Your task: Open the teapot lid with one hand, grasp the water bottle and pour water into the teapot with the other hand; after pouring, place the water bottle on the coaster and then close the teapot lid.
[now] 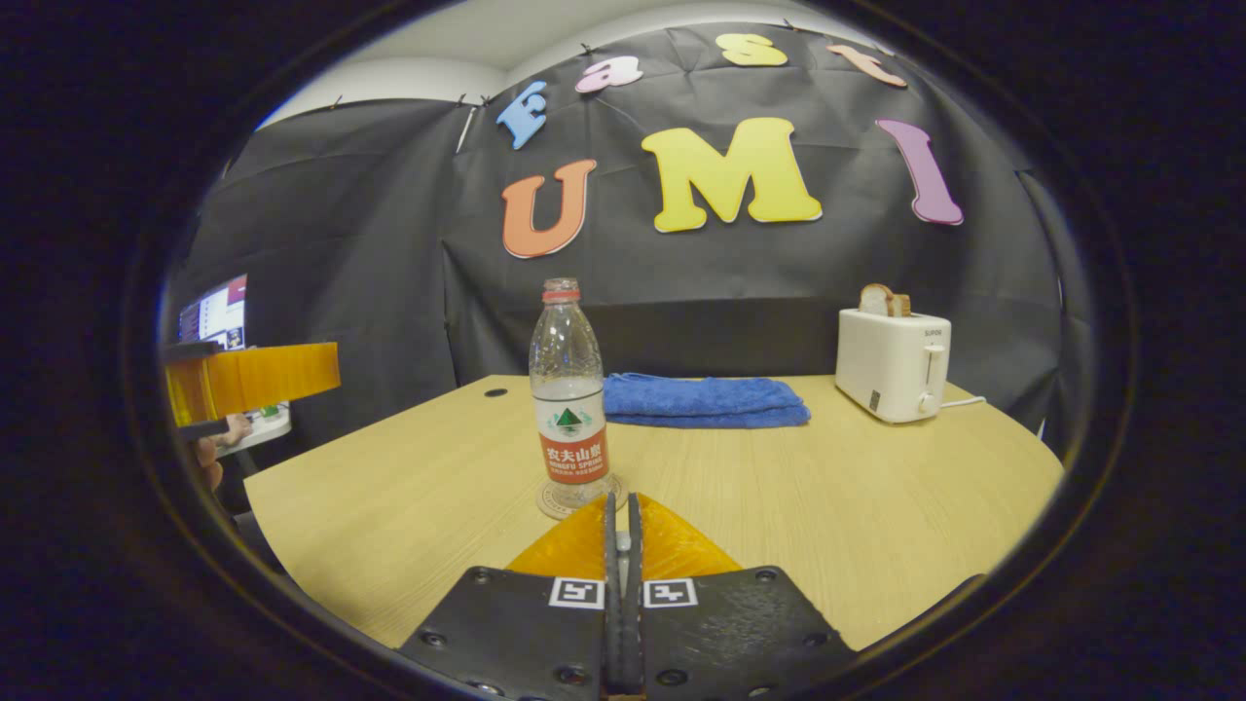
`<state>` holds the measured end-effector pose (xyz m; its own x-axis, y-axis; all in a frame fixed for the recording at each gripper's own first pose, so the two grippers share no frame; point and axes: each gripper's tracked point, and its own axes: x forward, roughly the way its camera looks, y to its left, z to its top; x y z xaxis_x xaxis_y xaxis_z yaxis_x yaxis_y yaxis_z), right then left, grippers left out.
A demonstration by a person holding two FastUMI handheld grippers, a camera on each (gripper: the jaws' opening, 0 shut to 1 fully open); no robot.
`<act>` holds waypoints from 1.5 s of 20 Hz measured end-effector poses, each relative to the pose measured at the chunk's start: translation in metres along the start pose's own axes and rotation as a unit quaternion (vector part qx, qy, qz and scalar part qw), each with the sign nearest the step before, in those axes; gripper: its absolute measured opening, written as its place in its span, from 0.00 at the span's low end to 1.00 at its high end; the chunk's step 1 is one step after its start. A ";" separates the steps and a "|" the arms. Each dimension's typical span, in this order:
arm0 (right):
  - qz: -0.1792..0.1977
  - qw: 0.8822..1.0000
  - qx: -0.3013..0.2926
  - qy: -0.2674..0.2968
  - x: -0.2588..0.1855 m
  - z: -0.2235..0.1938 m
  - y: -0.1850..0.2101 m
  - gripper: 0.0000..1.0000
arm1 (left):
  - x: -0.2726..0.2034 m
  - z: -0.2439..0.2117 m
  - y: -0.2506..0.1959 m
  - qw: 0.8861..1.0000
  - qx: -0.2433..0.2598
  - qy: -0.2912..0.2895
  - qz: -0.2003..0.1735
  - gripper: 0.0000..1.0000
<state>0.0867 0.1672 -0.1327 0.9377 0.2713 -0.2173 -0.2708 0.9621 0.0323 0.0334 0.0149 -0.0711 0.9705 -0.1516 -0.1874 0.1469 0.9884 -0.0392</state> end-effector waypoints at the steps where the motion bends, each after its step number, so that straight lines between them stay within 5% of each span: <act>1: 0.002 1.000 -0.001 0.003 0.001 -0.001 0.002 0.00 | 0.001 -0.001 0.001 1.000 -0.005 0.002 -0.001 0.95; 10: 0.010 1.000 -0.023 -0.007 -0.006 0.009 0.013 0.06 | 0.004 -0.004 -0.015 1.000 -0.012 0.005 -0.028 0.95; 12: 0.008 0.999 -0.029 -0.017 -0.016 0.019 0.012 0.16 | 0.003 -0.004 -0.019 0.999 -0.008 0.005 -0.031 0.95; 15: -0.010 0.998 -0.031 -0.052 -0.038 0.046 0.004 0.43 | -0.001 0.000 -0.027 0.999 -0.007 0.000 -0.032 0.95; 18: -0.044 0.994 -0.041 -0.096 -0.068 0.077 -0.014 0.58 | -0.008 0.008 -0.035 0.999 0.003 -0.011 -0.035 1.00; 21: -0.087 0.986 -0.047 -0.131 -0.097 0.104 -0.043 0.96 | -0.013 0.011 -0.040 0.999 0.017 -0.014 -0.032 0.95; 23: -0.122 0.979 -0.063 -0.152 -0.130 0.125 -0.071 0.96 | -0.024 0.021 -0.042 0.999 0.022 -0.026 -0.028 0.94; 26: -0.112 0.979 -0.065 -0.155 -0.159 0.137 -0.085 0.97 | -0.031 0.027 -0.046 0.999 0.024 -0.036 -0.025 0.94; 30: -0.156 0.970 -0.078 -0.168 -0.199 0.147 -0.129 0.94 | -0.038 0.030 -0.041 0.999 0.031 -0.040 -0.001 0.94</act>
<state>-0.0331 -0.0069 0.0499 0.9901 -0.0129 0.1394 0.0324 0.9898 -0.1384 -0.0033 -0.0194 -0.0332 0.9821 -0.1539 -0.1087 0.1572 0.9873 0.0226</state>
